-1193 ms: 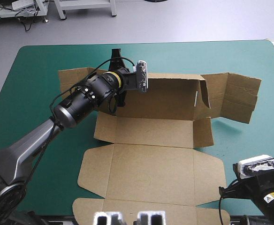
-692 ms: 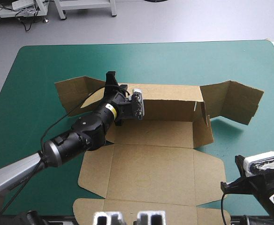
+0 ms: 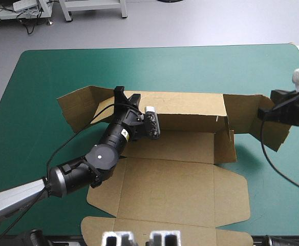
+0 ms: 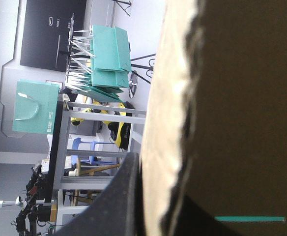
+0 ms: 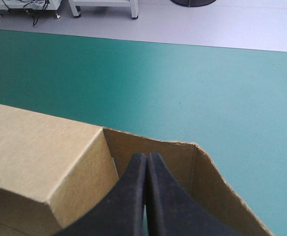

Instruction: Fold the box

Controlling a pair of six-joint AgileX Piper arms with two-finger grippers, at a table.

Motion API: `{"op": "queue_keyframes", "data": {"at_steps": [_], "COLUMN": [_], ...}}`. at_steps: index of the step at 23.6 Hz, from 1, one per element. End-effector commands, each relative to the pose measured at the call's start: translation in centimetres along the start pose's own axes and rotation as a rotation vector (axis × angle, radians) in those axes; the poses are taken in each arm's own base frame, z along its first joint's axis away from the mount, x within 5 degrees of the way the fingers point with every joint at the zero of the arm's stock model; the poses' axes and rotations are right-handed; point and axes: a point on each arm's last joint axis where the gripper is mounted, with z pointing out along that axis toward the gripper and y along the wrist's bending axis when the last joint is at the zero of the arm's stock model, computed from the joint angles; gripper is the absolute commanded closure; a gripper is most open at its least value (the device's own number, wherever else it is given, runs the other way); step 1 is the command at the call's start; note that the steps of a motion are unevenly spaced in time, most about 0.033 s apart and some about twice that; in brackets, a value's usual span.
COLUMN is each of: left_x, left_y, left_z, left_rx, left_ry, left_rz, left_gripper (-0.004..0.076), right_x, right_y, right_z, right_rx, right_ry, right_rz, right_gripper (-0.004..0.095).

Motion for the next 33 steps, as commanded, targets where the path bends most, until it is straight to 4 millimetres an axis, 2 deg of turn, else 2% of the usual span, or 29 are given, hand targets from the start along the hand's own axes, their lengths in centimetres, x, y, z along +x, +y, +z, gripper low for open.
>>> {"op": "queue_keyframes", "data": {"at_steps": [1, 5, 8, 14, 21, 24, 28, 33], "left_x": [0.0, -0.1, -0.1, -0.2, -0.2, -0.1, 0.2, 0.2], "left_y": [2.2, 2.3, 2.4, 2.4, 2.4, 2.5, 2.7, 2.7], "left_z": [-1.1, -1.1, -1.1, -1.1, -1.1, -1.1, -1.1, -1.1], "left_rx": [-0.094, -0.100, -0.113, -0.116, -0.116, -0.123, -0.144, -0.146], "left_ry": [0.000, -0.004, -0.012, -0.013, -0.013, -0.003, 0.028, 0.030], "left_rz": [-0.037, -0.028, -0.007, -0.003, -0.003, -0.003, -0.005, -0.011], "left_gripper": [0.0732, 0.0732, 0.0732, 0.0732, 0.0732, 0.0732, 0.0732, 0.0732], "right_x": [-2.9, -4.7, -5.9, -6.4, -5.0, -3.8, -2.9, -0.5], "right_y": [-0.9, -1.8, -2.9, -4.3, -5.2, -5.5, -5.6, -5.4], "right_z": [1.7, 4.3, 7.1, 10.5, 14.2, 15.7, 16.3, 16.4], "right_rx": [-0.028, -0.077, -0.112, -0.133, -0.192, -0.236, -0.265, -0.273], "right_ry": [-0.037, -0.019, 0.024, 0.090, 0.208, 0.308, 0.383, 0.454], "right_rz": [0.017, 0.032, 0.042, 0.052, 0.089, 0.095, 0.093, 0.083], "right_gripper": [0.0921, 0.0921, 0.0921, 0.0921, 0.0921, 0.0921, 0.0921, 0.0921]}}
